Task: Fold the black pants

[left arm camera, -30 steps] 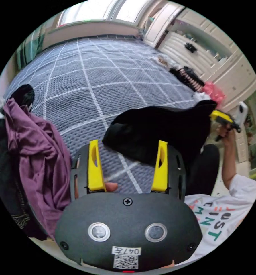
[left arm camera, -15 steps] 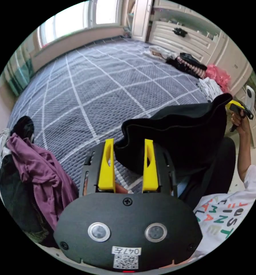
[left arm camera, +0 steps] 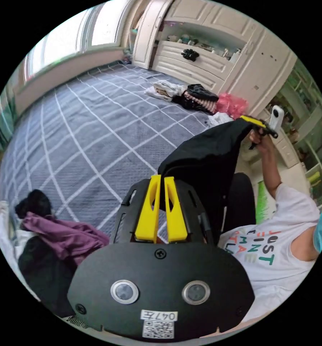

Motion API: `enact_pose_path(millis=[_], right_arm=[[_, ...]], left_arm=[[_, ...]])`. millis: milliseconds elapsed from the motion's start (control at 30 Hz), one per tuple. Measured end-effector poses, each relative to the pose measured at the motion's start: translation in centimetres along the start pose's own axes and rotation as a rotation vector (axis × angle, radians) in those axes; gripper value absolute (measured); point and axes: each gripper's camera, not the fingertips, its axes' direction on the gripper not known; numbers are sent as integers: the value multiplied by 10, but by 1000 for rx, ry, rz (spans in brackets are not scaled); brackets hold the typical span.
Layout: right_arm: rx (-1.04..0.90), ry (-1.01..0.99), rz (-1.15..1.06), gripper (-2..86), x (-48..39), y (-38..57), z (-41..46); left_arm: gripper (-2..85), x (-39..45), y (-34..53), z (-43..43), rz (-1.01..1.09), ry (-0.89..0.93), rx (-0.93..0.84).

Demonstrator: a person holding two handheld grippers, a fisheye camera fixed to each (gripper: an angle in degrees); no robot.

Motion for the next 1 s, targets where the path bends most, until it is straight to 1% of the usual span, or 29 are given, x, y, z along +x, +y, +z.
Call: enact_pose_path(millis=[67,133,167,233,300,367,433,467,533,633,700,800,933,1000], right_arm=[[-33,43,13,-3,6,-17,3],[-65,49,30,-1,12,-30,9],[-122,56,36,3,17,-38,21],[-203,78,49,15,27,-43,48],[-278,46,89,58,41,-34,92],[-272,-25,168,80,48,-22,112],[-196,-85,192,86,44,-9,121],[-178,-95,157,88,35,-3,126],[-215,-56,70,92,19,3,138],[-325,29,-78,113,-7,4,167],[-370,48,-207,149,-26,2,191],[-368,49,-349,165,-48,2,213],[-329,42,-488,115,-65,-1,224],[-405,-32,-538,62,-73,-8,235]], left_arm=[[-3,7,-9,-13,13,-23,-12],[-3,18,-12,-16,31,54,-35],[-3,19,-11,-13,28,66,-50],[-3,9,-6,10,-44,42,-130],[-3,-11,3,37,-126,45,-201],[-2,-28,17,63,-189,51,-242],[-2,-45,33,88,-246,85,-250],[-2,-48,37,91,-256,92,-246],[-1,-57,45,100,-274,105,-229],[0,-65,52,103,-276,139,-210],[2,-68,56,106,-274,158,-199],[7,-68,63,111,-260,197,-181],[34,-63,73,118,-218,240,-163],[71,-57,77,122,-194,252,-150]])
